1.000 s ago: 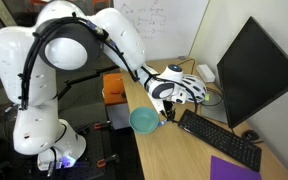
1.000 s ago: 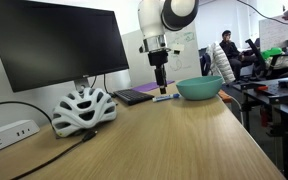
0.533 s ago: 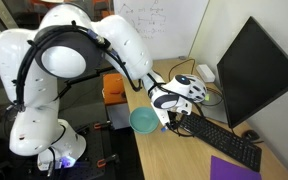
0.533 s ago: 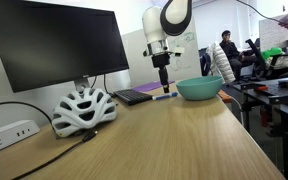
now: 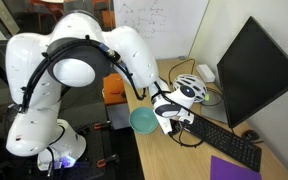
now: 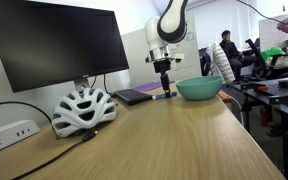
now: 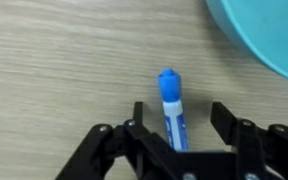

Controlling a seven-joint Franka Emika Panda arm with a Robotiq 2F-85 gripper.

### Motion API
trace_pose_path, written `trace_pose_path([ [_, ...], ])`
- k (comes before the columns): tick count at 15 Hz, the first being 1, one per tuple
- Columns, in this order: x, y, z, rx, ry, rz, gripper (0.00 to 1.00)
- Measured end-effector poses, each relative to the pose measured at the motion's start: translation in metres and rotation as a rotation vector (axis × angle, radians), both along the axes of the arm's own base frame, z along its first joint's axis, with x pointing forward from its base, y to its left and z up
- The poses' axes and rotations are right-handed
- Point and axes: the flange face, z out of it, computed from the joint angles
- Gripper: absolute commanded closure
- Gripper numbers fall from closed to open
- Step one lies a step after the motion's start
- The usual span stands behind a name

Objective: Roll the blue marker to the right then pick it up and put it inside the green bowl

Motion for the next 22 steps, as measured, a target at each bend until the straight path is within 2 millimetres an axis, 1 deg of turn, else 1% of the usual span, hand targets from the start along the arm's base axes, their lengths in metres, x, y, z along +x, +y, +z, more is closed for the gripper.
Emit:
trace_pose_path([
  [2,0.003,-0.006,-0.002,-0.001,-0.003,-0.009,0.70],
  [5,0.006,-0.007,0.003,-0.003,-0.015,-0.009,0.94],
  [6,0.006,-0.006,0.003,-0.003,-0.018,-0.007,0.99],
  [8,0.007,-0.001,0.004,-0.001,-0.019,0.002,0.96],
  [11,0.007,0.008,0.009,0.003,-0.033,0.017,0.95],
  [13,0.006,0.018,0.023,0.004,-0.054,0.035,0.95],
  [16,-0.002,0.041,0.056,0.004,-0.097,0.075,0.95],
  [19,-0.023,0.058,0.087,-0.002,-0.129,0.108,0.95],
  [22,-0.060,0.062,0.107,-0.011,-0.133,0.120,0.95],
])
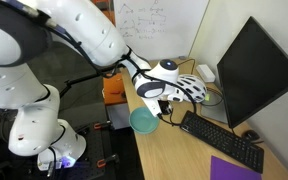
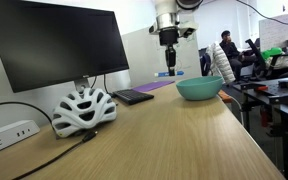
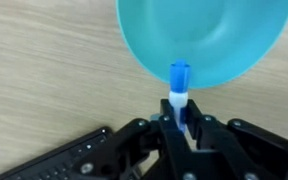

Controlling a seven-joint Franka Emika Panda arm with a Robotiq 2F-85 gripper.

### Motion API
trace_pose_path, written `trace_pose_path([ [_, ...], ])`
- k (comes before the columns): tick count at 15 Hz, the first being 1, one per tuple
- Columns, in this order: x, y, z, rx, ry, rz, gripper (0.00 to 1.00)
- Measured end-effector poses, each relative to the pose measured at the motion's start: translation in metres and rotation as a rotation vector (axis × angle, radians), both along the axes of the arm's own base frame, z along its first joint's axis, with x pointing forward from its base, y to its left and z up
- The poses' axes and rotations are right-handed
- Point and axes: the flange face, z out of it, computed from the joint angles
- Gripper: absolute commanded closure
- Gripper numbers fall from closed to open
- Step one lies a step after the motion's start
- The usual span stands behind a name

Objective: Roll the blue marker to the right then pick it up and put it inside the green bowl

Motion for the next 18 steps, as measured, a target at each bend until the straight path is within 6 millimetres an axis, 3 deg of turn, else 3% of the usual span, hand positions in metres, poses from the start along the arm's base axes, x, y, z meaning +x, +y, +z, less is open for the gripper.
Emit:
trace_pose_path([
  [6,-0.084,-0.005,0.016,-0.008,0.021,-0.009,0.95],
  [8,-0.101,-0.004,0.017,-0.009,0.017,-0.010,0.95],
  [10,-0.102,-0.005,0.024,-0.009,-0.001,-0.013,0.95],
  [11,-0.101,-0.006,0.027,-0.009,-0.008,-0.015,0.78],
  [12,-0.100,-0.007,0.028,-0.008,-0.012,-0.017,0.54],
  [14,-0.100,-0.007,0.030,-0.006,-0.015,-0.016,0.50],
  [18,-0.102,0.001,0.042,-0.001,-0.027,0.006,0.21],
])
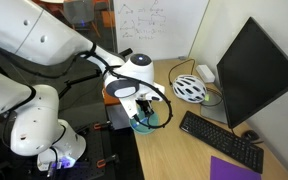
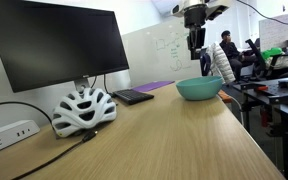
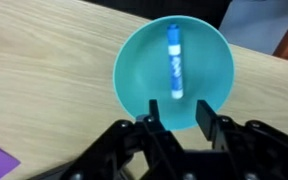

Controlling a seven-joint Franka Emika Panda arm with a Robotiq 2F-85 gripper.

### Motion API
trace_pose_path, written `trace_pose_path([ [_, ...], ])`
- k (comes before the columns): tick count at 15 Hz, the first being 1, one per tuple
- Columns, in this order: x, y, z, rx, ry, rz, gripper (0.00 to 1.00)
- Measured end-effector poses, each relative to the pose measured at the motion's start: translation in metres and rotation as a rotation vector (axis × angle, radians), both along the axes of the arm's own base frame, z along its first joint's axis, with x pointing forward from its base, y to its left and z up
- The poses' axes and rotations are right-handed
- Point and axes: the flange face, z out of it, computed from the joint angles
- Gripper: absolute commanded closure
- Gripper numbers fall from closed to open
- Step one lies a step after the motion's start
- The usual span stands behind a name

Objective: Roll the blue marker to the right then pick it up and put it inside the green bowl

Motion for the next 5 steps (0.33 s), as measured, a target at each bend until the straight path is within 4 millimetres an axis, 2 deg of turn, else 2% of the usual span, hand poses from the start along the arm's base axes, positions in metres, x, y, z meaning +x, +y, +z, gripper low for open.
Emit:
trace_pose_path([
  [3,-0.008,-0.002,0.017,0.006,0.013,-0.004,0.01],
  [5,-0.014,-0.007,0.028,0.012,0.018,-0.014,0.00],
])
